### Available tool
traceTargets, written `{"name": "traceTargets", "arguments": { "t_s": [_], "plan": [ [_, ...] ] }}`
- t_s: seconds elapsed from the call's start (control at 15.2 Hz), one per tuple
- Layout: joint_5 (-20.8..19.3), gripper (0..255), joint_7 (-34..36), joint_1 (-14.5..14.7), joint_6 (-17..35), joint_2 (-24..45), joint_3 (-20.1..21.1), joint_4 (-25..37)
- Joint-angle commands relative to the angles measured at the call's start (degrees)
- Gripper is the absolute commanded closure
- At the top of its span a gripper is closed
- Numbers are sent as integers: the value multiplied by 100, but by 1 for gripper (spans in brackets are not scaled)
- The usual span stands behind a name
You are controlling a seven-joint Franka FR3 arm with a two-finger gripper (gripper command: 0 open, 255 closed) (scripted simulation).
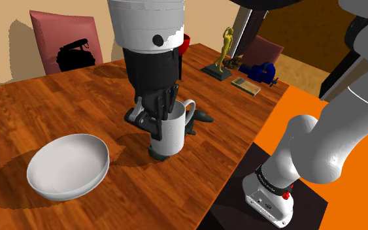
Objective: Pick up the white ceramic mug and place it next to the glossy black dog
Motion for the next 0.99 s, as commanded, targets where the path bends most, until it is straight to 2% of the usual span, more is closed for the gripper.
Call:
{"name": "traceTargets", "arguments": {
  "t_s": [0.0,0.92],
  "plan": [
    [4,255,-18,0,154,-10,0,-161],
    [12,255,-82,24,1228,19,38,-1211]
  ]
}}
